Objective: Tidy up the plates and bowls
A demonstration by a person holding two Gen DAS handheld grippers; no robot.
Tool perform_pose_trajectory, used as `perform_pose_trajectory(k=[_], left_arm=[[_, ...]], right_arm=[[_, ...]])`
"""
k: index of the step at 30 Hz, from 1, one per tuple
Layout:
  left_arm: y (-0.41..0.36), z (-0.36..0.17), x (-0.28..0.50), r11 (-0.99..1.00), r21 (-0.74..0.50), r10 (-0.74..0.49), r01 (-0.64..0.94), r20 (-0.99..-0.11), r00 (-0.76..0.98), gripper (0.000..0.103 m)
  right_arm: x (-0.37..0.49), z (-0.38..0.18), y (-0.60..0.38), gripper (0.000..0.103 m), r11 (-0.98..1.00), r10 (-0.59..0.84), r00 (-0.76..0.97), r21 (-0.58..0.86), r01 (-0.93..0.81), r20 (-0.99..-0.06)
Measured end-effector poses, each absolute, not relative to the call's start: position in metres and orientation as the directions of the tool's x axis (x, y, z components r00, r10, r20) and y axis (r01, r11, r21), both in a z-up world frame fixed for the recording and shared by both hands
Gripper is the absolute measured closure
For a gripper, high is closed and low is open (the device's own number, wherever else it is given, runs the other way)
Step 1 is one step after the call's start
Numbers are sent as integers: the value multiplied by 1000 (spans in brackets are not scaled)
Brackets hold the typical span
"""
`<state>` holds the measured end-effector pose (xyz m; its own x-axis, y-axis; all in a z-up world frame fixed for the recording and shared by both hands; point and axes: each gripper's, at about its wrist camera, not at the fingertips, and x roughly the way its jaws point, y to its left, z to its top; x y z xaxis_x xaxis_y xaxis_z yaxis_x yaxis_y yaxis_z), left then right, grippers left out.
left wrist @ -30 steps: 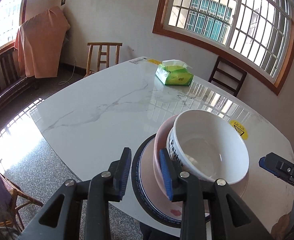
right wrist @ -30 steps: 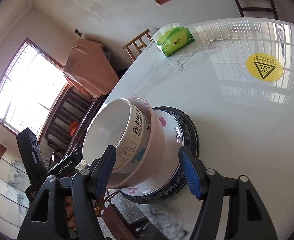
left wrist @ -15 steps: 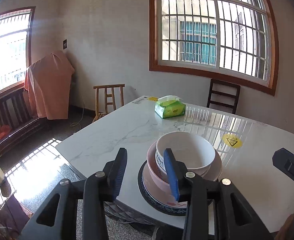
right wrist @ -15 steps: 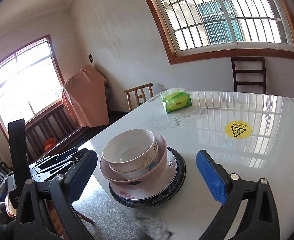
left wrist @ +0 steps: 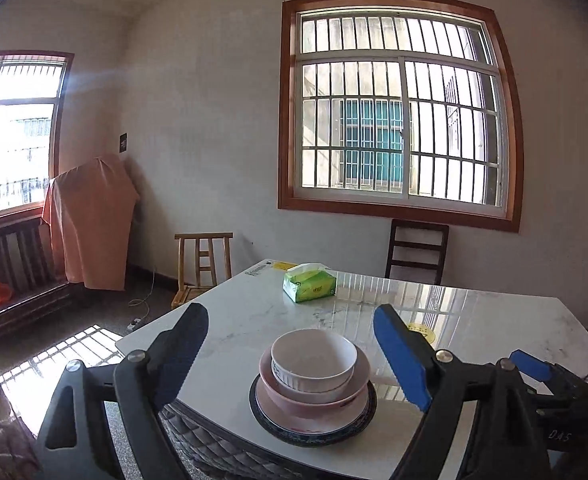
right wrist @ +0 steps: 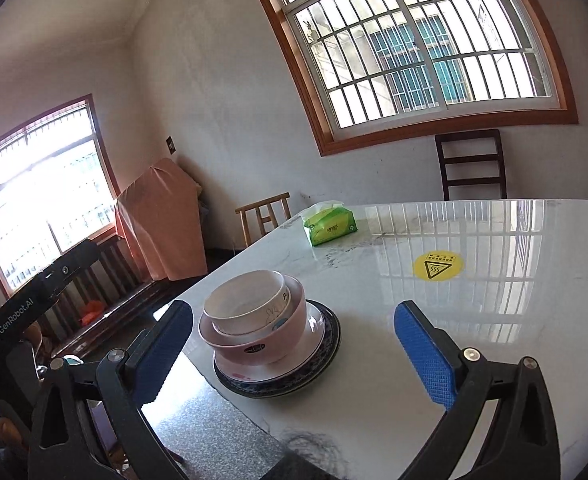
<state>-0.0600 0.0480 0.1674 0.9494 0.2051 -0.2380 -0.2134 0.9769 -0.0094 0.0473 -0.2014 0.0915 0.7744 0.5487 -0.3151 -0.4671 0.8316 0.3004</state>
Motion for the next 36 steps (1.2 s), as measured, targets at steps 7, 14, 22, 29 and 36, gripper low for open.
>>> perform_pose_trajectory(k=[7, 14, 22, 29, 36], left_arm=[[27, 186, -97, 975, 28, 222, -220, -118, 968, 14], [14, 203, -112, 991, 5, 136, -136, -126, 983, 11], [15, 194, -102, 993, -52, 88, -102, -219, 972, 0], [18, 174, -85, 991, -44, 106, -123, -278, 955, 0], [22, 157, -71, 989, -38, 120, -140, -324, 939, 0]], right_arm=[[33, 92, -212, 2, 830, 550, 780, 297, -471, -298], [25, 91, -226, 1, 824, 552, 785, 325, -464, -281], [15, 90, -234, 0, 828, 546, 792, 324, -458, -274], [9, 84, -237, 0, 835, 536, 796, 315, -451, -282], [14, 67, -246, 0, 855, 506, 798, 318, -411, -327]])
